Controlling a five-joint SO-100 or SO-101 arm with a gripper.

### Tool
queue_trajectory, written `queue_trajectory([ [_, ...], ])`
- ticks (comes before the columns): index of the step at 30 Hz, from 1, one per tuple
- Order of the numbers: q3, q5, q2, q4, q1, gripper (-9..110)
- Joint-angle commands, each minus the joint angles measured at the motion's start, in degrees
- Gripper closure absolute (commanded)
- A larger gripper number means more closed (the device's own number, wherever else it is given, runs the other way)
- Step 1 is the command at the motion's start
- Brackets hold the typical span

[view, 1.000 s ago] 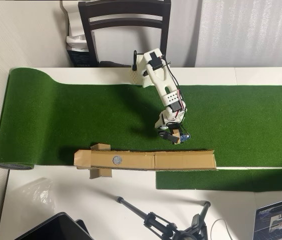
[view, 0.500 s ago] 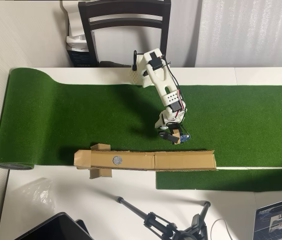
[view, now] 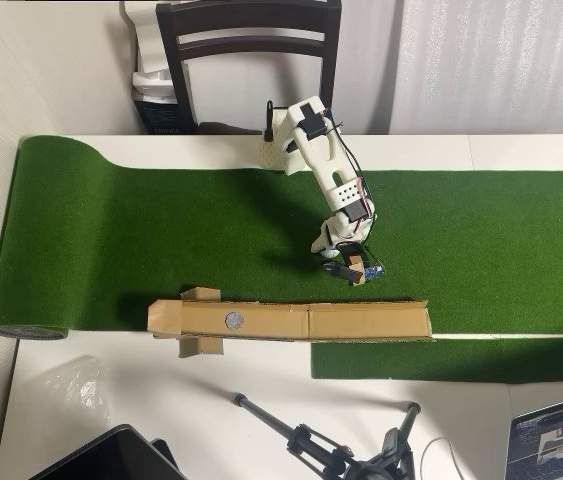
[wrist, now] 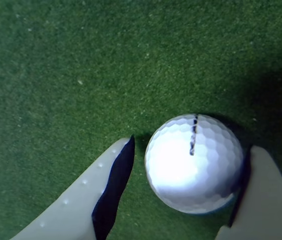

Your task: Pick up the golf ball and place it on the gray mark at the back.

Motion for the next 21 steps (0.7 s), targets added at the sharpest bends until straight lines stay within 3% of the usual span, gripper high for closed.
queue_trajectory([
  [1, -3.6, -0.4, 5.0, 0.9, -0.4, 66],
  [21, -3.6, -0.2, 5.0, 0.9, -0.1, 72],
])
